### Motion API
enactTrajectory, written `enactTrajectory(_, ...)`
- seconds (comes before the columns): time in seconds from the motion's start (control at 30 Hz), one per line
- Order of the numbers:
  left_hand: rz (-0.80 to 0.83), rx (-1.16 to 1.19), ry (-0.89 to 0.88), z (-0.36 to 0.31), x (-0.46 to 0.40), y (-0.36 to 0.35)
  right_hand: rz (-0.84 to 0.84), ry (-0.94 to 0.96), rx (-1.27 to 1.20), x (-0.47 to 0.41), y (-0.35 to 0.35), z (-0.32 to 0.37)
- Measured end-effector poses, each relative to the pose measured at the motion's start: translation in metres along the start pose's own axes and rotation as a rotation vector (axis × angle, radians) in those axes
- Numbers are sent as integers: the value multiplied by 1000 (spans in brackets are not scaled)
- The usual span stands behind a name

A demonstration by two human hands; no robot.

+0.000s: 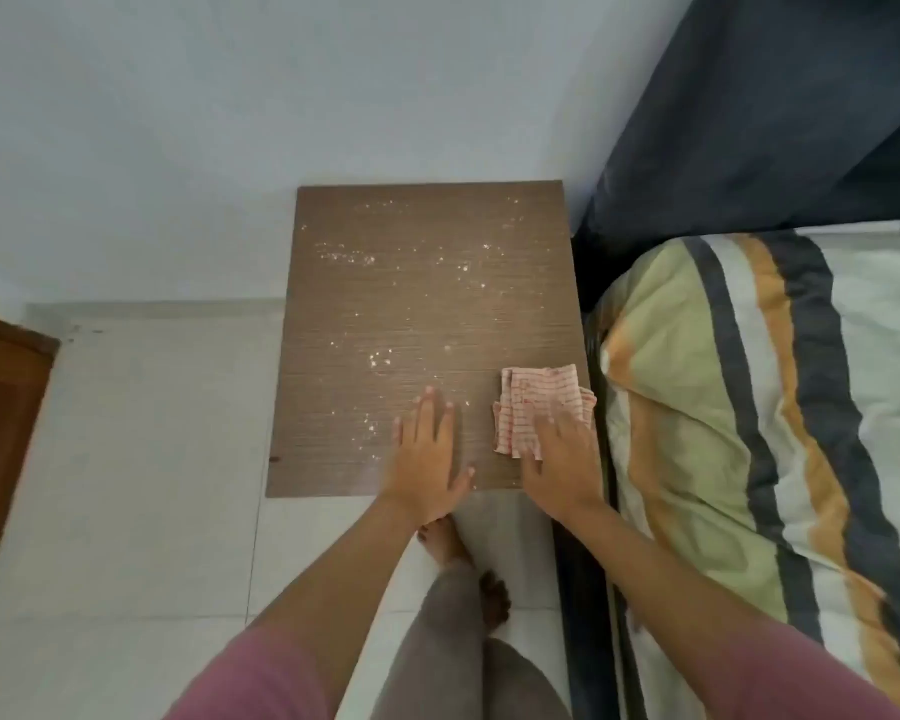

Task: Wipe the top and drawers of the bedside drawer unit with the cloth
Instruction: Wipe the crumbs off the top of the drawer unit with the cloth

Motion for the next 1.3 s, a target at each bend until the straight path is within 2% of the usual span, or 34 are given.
enactTrajectory(0.13, 42, -10, -11, 7, -31, -12, 57, -9, 155, -29, -8, -11)
enactTrajectory(0.33, 104, -30, -92, 13, -53, -29, 75, 101, 317, -54, -26, -30)
enactTrajectory(0.53, 108, -20, -110, 17, -54, -30, 59, 163, 197, -59, -26, -36)
enactTrajectory(0.7, 115, 4, -61, 24, -71, -15, 86, 249, -51, -86, -18, -35)
enactTrajectory(0.9, 52, 30, 8, 36, -129, 37, -54, 239, -239, -144, 36, -24)
enactTrajectory(1.03, 96, 14, 29, 47, -167, 63, -136, 261, -242, -204, 75, -22)
enactTrajectory(1.2, 195, -12, 24, 52, -185, 62, -191, 289, -166, -295, 115, -17)
enactTrajectory(1.3, 214, -4, 28, 54, -187, 59, -127, 267, -101, -342, 124, -18)
Point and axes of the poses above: each hand's wrist, its own x-axis away from the middle knuckle, its own y-axis out of the back of the hand, z = x × y, the point moved 2 cm from there along -x, towards the middle knuckle, and after that the axes turned 8 degrees about z, right-handed, at the moved point
